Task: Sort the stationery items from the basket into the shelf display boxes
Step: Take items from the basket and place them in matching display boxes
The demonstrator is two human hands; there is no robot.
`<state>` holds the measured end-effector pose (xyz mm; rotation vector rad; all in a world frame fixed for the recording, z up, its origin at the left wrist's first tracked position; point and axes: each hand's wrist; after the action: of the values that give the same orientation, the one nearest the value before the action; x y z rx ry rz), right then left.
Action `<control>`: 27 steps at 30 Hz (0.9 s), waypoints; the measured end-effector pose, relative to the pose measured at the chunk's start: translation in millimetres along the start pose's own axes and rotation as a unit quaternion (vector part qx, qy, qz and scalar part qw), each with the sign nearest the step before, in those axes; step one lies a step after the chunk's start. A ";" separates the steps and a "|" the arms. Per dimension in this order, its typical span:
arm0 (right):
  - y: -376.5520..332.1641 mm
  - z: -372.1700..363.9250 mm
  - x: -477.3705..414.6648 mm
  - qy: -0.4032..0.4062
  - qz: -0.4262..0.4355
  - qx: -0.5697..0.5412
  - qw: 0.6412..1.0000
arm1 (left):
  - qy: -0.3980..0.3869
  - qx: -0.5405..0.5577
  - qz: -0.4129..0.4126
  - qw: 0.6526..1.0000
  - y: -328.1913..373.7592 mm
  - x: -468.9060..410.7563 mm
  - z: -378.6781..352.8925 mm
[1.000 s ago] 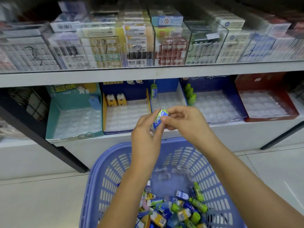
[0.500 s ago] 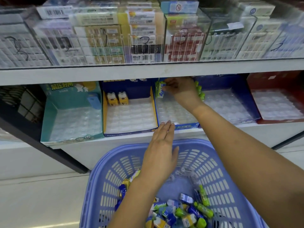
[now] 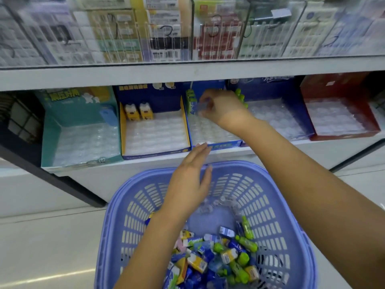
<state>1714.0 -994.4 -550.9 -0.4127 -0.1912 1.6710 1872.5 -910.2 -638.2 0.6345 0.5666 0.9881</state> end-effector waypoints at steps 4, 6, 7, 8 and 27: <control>-5.0 -17.2 83.2 -0.188 -0.033 -0.076 0.979 | -0.006 0.029 0.058 0.998 -22.1 21.4 -14.4; 0.5 -49.6 124.4 -0.330 -0.043 -0.066 0.941 | -0.138 -0.041 0.120 0.982 -36.2 34.2 -32.2; 3.8 -68.7 142.2 -0.395 -0.052 -0.050 0.916 | -0.215 -0.086 0.145 0.962 -43.7 42.8 -42.2; 9.1 -89.2 159.5 -0.457 -0.061 -0.037 0.887 | -0.284 -0.116 0.166 0.937 -51.0 53.8 -52.1; 30.3 -200.7 239.7 -0.542 0.013 -0.019 0.840 | -0.464 -0.264 0.119 0.837 -98.2 96.2 -122.5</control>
<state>1738.9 -785.6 -784.3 0.5642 -1.0549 1.7582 1886.5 -836.6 -806.5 0.6019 -0.6519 0.8800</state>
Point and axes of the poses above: each hand's wrist, its own x-axis away from the middle knuckle, its own z-axis out of the back of the hand, y = z × x, and after that the axes turned 10 degrees about z, right-handed
